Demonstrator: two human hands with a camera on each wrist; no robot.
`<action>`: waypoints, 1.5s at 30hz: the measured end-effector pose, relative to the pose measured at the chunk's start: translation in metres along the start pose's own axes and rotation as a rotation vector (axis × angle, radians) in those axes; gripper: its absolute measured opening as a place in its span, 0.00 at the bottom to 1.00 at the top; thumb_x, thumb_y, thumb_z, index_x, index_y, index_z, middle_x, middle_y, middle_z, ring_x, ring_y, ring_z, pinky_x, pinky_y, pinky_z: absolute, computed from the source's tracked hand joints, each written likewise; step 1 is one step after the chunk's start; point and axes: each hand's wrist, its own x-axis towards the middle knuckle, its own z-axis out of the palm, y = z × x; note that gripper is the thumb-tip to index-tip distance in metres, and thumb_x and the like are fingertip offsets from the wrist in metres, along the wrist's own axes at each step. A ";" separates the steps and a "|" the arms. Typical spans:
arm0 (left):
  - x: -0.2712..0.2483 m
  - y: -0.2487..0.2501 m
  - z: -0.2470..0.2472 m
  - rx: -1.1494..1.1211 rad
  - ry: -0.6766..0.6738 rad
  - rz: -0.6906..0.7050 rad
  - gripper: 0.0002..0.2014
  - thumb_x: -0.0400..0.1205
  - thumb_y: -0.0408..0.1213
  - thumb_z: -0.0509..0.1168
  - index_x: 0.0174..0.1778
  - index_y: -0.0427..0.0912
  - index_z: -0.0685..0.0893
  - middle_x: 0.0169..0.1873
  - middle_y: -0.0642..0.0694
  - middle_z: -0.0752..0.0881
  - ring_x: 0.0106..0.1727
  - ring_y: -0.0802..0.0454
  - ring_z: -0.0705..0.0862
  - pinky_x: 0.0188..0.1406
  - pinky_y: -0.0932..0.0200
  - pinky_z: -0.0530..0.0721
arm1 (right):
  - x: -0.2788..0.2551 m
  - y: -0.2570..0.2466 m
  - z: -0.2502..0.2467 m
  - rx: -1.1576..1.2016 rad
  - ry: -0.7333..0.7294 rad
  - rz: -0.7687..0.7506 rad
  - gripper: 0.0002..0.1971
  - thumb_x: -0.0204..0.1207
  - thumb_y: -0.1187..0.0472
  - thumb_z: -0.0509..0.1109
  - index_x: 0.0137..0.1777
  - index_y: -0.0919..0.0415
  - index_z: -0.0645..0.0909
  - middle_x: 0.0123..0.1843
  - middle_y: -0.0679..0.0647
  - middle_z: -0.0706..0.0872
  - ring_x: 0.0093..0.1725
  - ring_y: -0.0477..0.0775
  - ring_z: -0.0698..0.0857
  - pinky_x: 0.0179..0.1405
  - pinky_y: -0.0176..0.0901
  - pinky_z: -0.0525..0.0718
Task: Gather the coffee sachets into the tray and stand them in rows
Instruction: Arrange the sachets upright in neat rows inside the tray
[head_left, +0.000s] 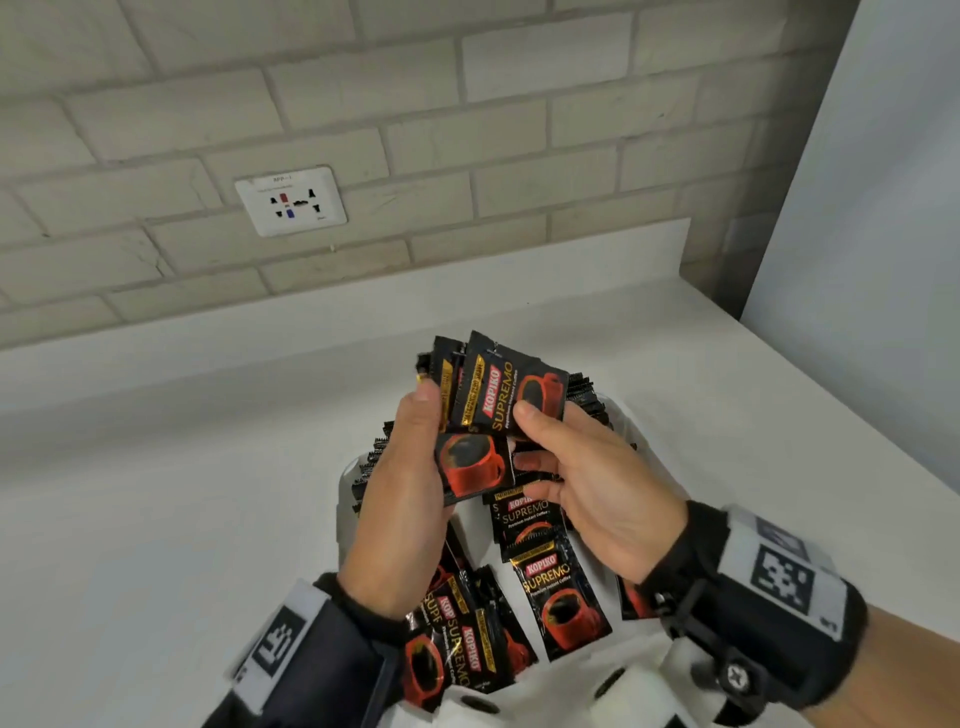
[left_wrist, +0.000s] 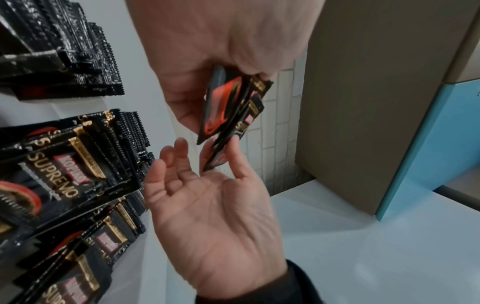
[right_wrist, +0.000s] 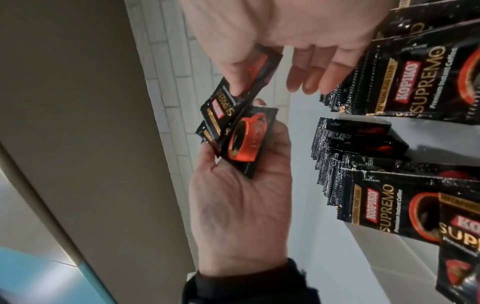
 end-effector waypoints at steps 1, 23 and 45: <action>0.001 -0.001 0.000 0.014 -0.011 0.000 0.20 0.77 0.53 0.53 0.54 0.46 0.82 0.47 0.44 0.90 0.46 0.55 0.89 0.38 0.66 0.87 | 0.000 0.000 0.000 0.005 -0.007 -0.005 0.06 0.79 0.51 0.62 0.53 0.46 0.78 0.53 0.47 0.83 0.50 0.48 0.79 0.45 0.41 0.74; 0.006 0.042 -0.037 0.699 -0.128 0.222 0.14 0.73 0.31 0.71 0.44 0.54 0.76 0.36 0.58 0.88 0.39 0.57 0.88 0.41 0.52 0.88 | 0.002 -0.054 0.001 -0.773 -0.223 -0.482 0.43 0.69 0.64 0.75 0.77 0.44 0.53 0.57 0.51 0.84 0.49 0.47 0.86 0.54 0.42 0.85; -0.001 0.027 -0.070 0.868 0.012 0.101 0.14 0.69 0.31 0.76 0.40 0.53 0.81 0.27 0.56 0.87 0.28 0.64 0.85 0.28 0.66 0.82 | 0.014 -0.041 0.038 -1.227 -0.389 -0.449 0.16 0.69 0.55 0.76 0.54 0.51 0.76 0.48 0.48 0.84 0.44 0.46 0.82 0.39 0.30 0.78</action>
